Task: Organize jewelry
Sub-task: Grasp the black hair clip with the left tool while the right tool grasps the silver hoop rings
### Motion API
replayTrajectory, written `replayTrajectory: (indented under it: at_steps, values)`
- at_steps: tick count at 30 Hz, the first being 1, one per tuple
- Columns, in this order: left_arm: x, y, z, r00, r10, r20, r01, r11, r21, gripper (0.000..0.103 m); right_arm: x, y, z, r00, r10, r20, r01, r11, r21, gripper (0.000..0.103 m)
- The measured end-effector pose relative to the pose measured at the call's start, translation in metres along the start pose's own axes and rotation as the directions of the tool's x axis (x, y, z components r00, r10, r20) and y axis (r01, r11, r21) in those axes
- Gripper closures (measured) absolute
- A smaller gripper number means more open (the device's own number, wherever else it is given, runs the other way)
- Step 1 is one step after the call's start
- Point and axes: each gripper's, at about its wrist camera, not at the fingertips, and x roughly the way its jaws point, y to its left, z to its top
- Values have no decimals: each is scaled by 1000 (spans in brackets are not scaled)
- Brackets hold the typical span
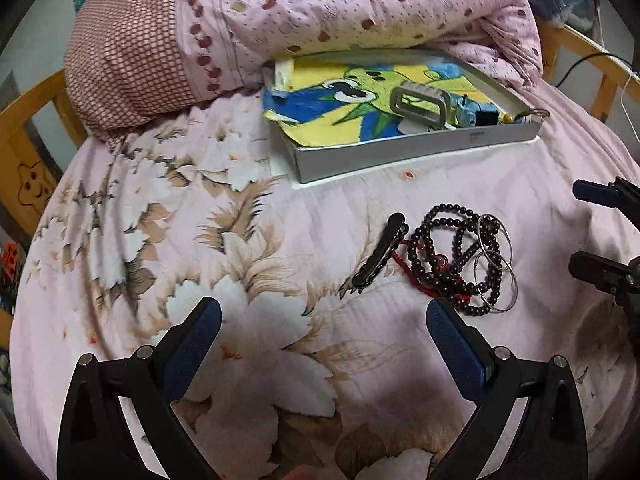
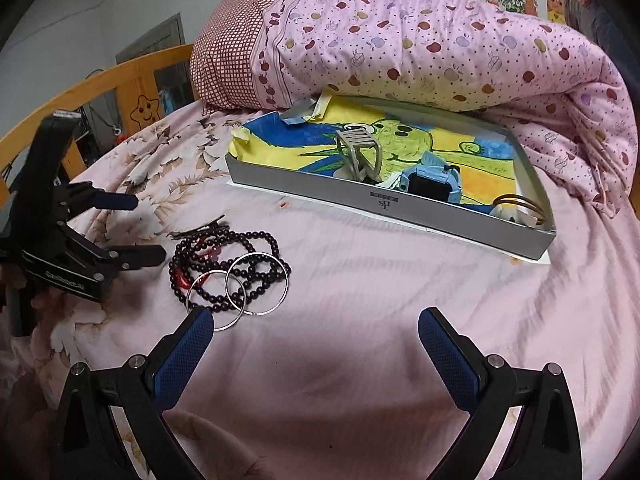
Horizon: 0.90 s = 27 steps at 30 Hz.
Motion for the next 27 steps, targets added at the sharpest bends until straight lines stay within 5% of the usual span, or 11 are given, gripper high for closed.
replayTrajectory:
  at_steps: [6,11,21,27]
  values:
    - [13,-1,6,1000,0,-8,1,1000,27,10,10,-9,8,1000,5,14,-6,1000,22,5]
    - [20,-5,11,1000,-15,-21,17,998,68,25,29,-11,11,999,38,-23,-37,999,25,42]
    - [32,-13,19,997,-59,-48,66,986,155,62,45,5,11,991,99,-84,-102,994,-27,56]
    - [37,-27,22,998,-22,-57,34,977,210,76,49,9,11,991,86,-102,-92,994,-54,63]
